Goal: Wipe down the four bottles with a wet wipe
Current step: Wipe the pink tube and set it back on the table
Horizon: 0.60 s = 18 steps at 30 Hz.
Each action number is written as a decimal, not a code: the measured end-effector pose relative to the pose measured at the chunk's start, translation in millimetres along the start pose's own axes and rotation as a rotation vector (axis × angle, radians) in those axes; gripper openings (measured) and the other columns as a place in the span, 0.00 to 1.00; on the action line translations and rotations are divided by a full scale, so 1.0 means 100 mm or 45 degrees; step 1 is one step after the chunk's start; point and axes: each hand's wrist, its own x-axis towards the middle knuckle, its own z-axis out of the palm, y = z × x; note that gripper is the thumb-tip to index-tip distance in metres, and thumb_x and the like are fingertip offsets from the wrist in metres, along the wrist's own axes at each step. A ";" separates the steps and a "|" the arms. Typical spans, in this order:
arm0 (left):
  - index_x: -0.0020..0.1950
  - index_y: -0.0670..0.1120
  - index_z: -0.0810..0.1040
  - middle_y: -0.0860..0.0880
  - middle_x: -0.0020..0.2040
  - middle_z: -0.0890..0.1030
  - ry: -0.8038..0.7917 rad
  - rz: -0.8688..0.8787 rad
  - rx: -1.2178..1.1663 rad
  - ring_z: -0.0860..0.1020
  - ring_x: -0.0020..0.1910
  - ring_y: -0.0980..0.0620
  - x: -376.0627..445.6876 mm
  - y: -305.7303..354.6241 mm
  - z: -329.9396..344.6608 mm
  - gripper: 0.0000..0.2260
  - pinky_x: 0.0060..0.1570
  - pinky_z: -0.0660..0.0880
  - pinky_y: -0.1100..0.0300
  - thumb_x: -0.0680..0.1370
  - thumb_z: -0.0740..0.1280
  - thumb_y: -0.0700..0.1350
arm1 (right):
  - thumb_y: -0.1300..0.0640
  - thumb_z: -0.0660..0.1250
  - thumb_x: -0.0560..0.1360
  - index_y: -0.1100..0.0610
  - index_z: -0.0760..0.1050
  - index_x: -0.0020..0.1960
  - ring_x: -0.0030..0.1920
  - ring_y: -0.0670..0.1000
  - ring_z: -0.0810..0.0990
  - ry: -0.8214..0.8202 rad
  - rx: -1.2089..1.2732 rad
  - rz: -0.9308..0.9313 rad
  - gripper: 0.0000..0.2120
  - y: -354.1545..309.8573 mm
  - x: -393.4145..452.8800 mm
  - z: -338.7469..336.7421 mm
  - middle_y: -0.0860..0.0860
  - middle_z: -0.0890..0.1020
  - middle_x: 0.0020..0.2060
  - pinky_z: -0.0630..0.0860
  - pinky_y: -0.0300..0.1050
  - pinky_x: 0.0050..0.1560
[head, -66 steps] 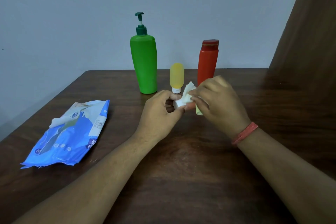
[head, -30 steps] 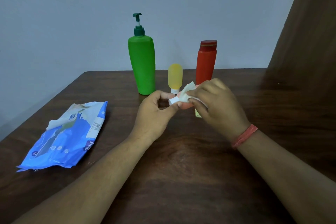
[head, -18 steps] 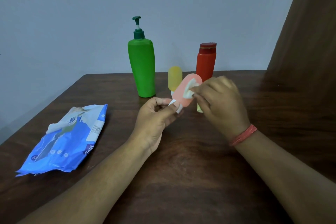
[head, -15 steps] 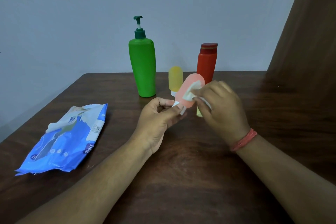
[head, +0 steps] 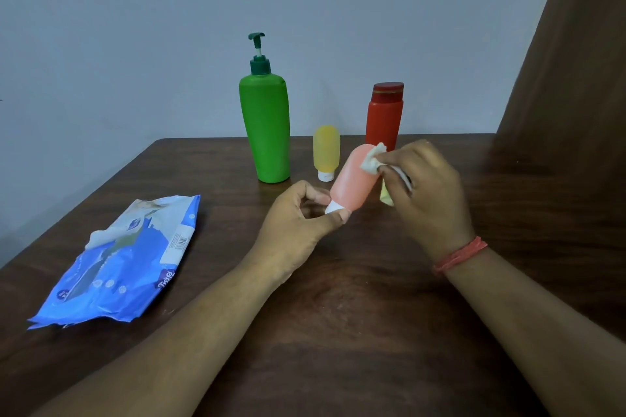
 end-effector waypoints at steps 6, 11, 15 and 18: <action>0.43 0.49 0.75 0.56 0.50 0.82 -0.026 0.137 0.324 0.81 0.47 0.64 -0.01 0.03 0.03 0.13 0.42 0.73 0.73 0.72 0.78 0.39 | 0.62 0.71 0.77 0.60 0.82 0.54 0.49 0.55 0.81 -0.054 -0.093 -0.125 0.07 -0.05 0.00 -0.04 0.56 0.82 0.49 0.76 0.46 0.52; 0.44 0.48 0.77 0.56 0.50 0.83 0.028 0.237 0.406 0.80 0.48 0.63 0.02 0.01 0.00 0.12 0.43 0.73 0.74 0.71 0.78 0.38 | 0.64 0.72 0.75 0.61 0.83 0.52 0.45 0.58 0.80 -0.083 -0.234 -0.200 0.07 0.00 0.05 -0.08 0.57 0.81 0.45 0.78 0.52 0.46; 0.45 0.48 0.78 0.58 0.51 0.83 0.032 0.237 0.446 0.81 0.51 0.60 0.02 0.02 -0.03 0.12 0.44 0.76 0.73 0.71 0.79 0.38 | 0.62 0.69 0.78 0.59 0.83 0.55 0.48 0.55 0.79 -0.079 -0.144 -0.042 0.08 0.10 0.03 -0.12 0.55 0.80 0.48 0.73 0.44 0.50; 0.43 0.50 0.78 0.57 0.50 0.83 0.053 0.241 0.445 0.81 0.51 0.59 0.02 0.01 -0.03 0.12 0.46 0.76 0.71 0.71 0.79 0.39 | 0.62 0.71 0.76 0.59 0.83 0.55 0.48 0.54 0.79 -0.156 -0.116 -0.137 0.08 -0.01 0.01 -0.08 0.55 0.81 0.48 0.74 0.44 0.50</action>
